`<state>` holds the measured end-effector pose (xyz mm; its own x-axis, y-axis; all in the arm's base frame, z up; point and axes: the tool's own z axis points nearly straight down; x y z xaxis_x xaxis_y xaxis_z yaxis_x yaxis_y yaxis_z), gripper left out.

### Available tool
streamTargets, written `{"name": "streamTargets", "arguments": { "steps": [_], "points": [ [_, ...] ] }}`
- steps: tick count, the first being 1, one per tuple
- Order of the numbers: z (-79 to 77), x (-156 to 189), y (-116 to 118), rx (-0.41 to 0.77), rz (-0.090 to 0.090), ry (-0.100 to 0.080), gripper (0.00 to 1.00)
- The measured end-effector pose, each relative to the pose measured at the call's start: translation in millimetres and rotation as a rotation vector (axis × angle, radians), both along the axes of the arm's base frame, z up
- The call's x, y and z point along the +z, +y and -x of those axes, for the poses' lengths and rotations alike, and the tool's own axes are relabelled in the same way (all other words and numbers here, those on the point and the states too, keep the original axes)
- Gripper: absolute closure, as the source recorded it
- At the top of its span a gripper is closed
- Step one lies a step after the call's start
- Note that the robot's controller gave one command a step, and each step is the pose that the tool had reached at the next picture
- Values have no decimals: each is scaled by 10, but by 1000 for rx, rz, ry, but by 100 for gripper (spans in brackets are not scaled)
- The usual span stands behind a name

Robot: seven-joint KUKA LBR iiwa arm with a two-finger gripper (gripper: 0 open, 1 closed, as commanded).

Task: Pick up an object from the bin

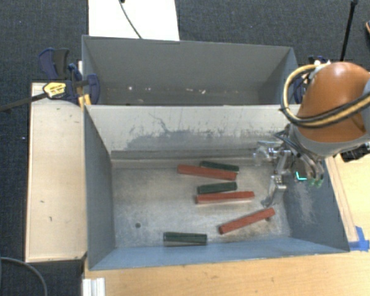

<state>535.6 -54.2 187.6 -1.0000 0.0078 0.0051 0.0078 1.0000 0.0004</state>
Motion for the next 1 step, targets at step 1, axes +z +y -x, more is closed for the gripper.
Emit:
{"name": "streamTargets", "arguments": {
  "steps": [1],
  "points": [
    [-532, -1205, 222, 109, 0, -5, 0]
  ]
}}
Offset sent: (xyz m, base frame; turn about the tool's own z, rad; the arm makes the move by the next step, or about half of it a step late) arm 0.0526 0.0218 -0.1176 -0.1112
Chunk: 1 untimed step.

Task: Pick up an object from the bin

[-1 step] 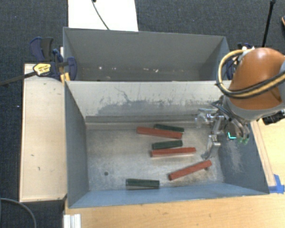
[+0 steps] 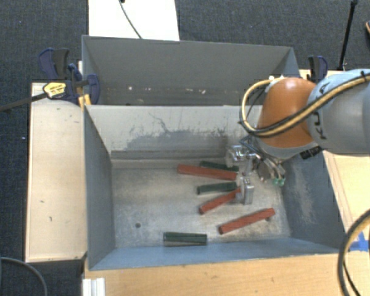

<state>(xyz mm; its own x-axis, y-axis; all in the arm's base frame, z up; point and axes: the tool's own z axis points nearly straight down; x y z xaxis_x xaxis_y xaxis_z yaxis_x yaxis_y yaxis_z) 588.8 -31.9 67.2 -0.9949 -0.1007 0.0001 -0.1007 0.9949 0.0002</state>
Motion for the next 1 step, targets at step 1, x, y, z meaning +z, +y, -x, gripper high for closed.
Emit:
{"name": "streamTargets", "arguments": {
  "steps": [1],
  "points": [
    [-36, 101, -7, 0, 0, -9, 100]
  ]
}}
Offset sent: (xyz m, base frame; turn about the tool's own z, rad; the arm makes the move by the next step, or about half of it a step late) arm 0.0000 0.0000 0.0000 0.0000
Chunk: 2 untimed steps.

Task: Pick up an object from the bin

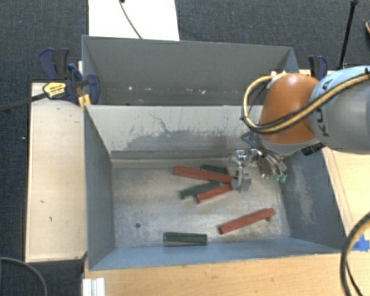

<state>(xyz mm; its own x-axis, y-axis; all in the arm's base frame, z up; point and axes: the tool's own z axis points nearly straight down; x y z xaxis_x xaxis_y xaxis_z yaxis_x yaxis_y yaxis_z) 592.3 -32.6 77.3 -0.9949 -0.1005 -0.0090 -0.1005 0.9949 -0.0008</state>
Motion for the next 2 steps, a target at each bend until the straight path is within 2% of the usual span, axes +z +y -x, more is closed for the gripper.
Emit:
{"name": "streamTargets", "arguments": {
  "steps": [1, 2],
  "points": [
    [46, 1588, 211, 122, 1, -3, 100],
    [62, 1538, 210, 121, 0, 5, 0]
  ]
}}
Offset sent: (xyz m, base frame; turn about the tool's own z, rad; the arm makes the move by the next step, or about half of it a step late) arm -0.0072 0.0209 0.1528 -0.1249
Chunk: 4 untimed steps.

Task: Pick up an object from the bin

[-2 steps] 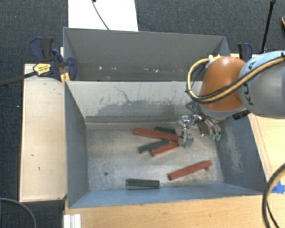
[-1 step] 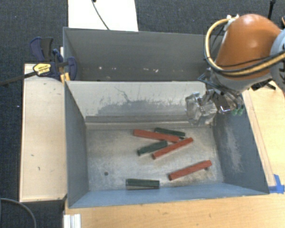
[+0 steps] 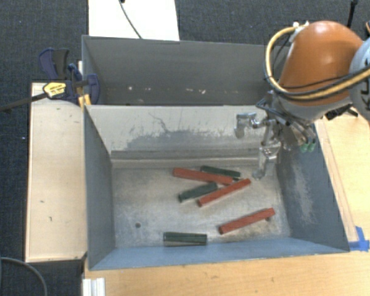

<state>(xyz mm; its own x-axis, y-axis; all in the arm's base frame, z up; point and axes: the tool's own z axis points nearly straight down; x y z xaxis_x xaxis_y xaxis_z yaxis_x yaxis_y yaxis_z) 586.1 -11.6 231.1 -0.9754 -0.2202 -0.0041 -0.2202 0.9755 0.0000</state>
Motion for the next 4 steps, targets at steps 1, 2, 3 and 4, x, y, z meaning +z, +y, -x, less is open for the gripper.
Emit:
{"name": "streamTargets", "arguments": {
  "steps": [1, 2, 3, 4],
  "points": [
    [0, 0, 0, 0, 0, 0, 100],
    [0, 0, 0, -1, 0, 0, 0],
    [134, -1000, -116, -117, 0, 9, 0],
    [-44, -1614, 158, -61, -1, 7, 0]
  ]
}}
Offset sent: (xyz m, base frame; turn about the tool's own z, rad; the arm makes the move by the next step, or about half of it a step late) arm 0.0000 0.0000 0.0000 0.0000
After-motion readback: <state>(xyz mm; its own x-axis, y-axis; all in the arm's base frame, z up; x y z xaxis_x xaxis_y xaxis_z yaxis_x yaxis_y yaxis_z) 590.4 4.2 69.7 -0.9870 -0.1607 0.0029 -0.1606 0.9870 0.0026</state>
